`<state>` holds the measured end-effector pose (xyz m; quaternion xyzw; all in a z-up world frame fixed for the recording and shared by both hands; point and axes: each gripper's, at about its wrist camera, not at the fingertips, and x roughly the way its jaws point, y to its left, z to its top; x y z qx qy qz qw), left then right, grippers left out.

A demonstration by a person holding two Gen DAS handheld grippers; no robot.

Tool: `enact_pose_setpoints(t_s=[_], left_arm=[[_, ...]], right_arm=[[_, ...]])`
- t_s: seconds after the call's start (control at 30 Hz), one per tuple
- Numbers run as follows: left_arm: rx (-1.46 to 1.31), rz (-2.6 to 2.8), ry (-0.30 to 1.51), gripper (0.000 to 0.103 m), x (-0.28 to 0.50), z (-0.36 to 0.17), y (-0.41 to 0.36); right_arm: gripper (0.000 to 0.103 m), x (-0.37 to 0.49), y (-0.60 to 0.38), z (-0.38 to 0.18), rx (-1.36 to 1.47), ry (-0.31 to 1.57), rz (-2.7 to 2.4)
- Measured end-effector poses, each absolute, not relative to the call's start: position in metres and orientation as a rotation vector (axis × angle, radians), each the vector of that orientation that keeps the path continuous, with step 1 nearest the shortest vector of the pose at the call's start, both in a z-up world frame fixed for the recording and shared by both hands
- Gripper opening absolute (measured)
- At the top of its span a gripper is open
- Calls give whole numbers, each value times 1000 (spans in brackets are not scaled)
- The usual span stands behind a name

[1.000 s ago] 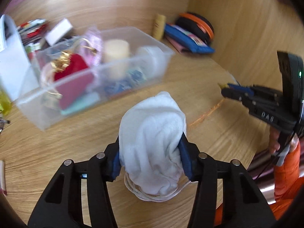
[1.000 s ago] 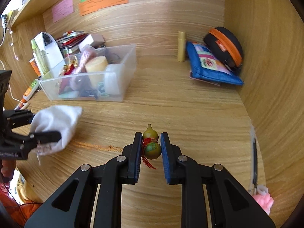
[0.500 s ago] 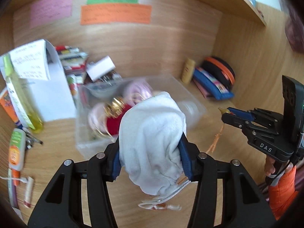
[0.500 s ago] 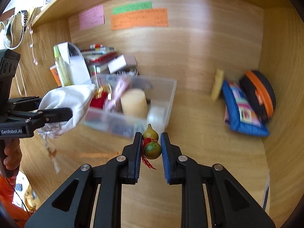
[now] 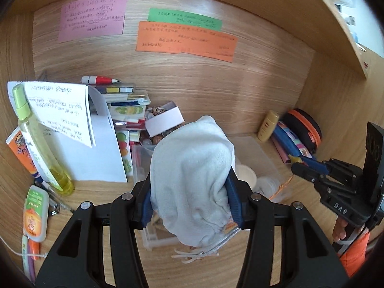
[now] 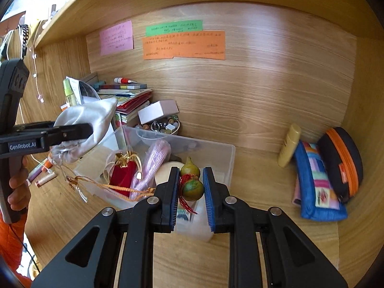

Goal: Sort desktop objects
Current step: 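Place the white cloth bag and gourd ornament into the clear box and release both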

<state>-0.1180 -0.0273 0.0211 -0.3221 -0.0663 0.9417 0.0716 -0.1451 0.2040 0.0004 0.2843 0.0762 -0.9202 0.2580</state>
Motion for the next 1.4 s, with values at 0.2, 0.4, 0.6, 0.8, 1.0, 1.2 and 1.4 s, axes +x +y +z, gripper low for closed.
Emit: enact_pose_setpoints(t_s=[0.2, 0.4, 0.6, 0.8, 1.0, 1.2, 1.4], left_arm=[[-1028, 2814, -221, 51, -143, 5, -28], [-1136, 2759, -228, 51, -161, -25, -27], [-1182, 2729, -224, 53, -167, -39, -26], [-1190, 2720, -246, 56, -166, -43, -30], [-1183, 2716, -263, 60, -165, -40, -31], [-1110, 2763, -254, 66, -157, -31, -36], [-1081, 2793, -236, 75, -154, -26, -38]], right_arm=[[18, -171, 197, -14, 834, 205, -2499], [18, -191, 197, -39, 932, 205, -2500], [18, -200, 195, -51, 971, 190, -2485], [18, -202, 191, -56, 984, 198, -2471], [26, -202, 194, -53, 983, 172, -2476], [45, -199, 198, -46, 943, 144, -2488], [51, -195, 198, -39, 903, 153, -2500]])
